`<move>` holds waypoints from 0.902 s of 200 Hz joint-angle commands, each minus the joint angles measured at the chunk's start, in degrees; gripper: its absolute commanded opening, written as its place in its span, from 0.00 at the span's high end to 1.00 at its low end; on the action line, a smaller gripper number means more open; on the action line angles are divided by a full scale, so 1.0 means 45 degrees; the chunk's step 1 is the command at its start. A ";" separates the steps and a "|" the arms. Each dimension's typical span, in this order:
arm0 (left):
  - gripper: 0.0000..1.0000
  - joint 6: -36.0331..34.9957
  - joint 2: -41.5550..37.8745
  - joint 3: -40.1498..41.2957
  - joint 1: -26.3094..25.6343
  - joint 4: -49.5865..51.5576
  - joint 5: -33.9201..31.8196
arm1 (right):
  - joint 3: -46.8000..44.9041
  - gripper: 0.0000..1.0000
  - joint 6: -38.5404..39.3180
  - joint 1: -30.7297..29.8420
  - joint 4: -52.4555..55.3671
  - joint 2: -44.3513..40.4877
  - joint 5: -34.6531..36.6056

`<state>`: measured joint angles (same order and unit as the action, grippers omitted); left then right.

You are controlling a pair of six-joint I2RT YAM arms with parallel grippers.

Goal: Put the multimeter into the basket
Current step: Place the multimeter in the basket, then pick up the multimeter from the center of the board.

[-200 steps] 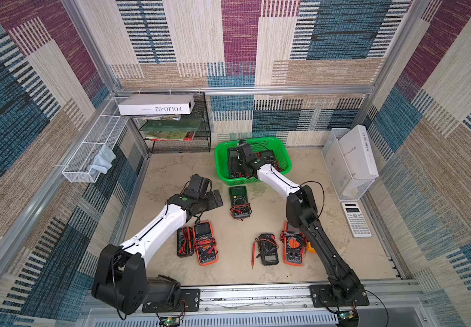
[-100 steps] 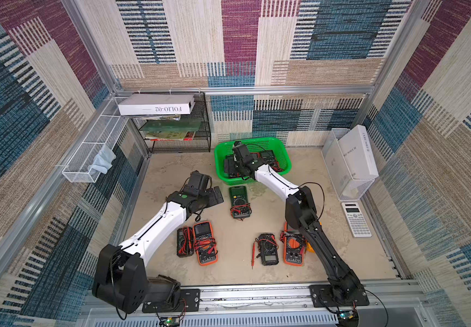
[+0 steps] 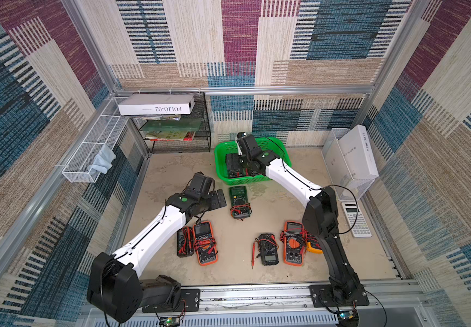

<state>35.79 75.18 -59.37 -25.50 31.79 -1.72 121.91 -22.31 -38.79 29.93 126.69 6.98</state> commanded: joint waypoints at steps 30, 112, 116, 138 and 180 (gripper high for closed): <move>0.01 0.0942 -0.0202 -0.0082 -0.0932 0.1348 -0.0831 | -0.5735 0.00 -0.0751 0.0006 -0.2520 -0.4110 -0.0288; 0.01 0.3928 -0.3383 0.3249 -0.2600 0.2984 -0.2381 | -1.2274 0.01 -0.1606 -0.0830 -0.4060 -0.8690 -0.0087; 0.01 0.4061 -0.3558 0.3386 -0.2675 0.3070 -0.2426 | -1.2510 0.01 -0.1656 -0.0885 -0.4102 -0.8864 -0.0087; 0.01 0.4787 -0.4360 0.4122 -0.3080 0.3362 -0.2509 | -1.3602 0.01 -0.1950 -0.1210 -0.4284 -0.9670 0.0025; 0.01 0.6003 -0.4850 0.4917 -0.4035 0.3844 -0.2854 | -1.4893 0.00 -0.2397 -0.1666 -0.4459 -1.0609 0.0292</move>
<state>58.08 53.82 -38.54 -41.78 46.94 -12.36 56.93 -31.14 -45.45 12.10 80.68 6.94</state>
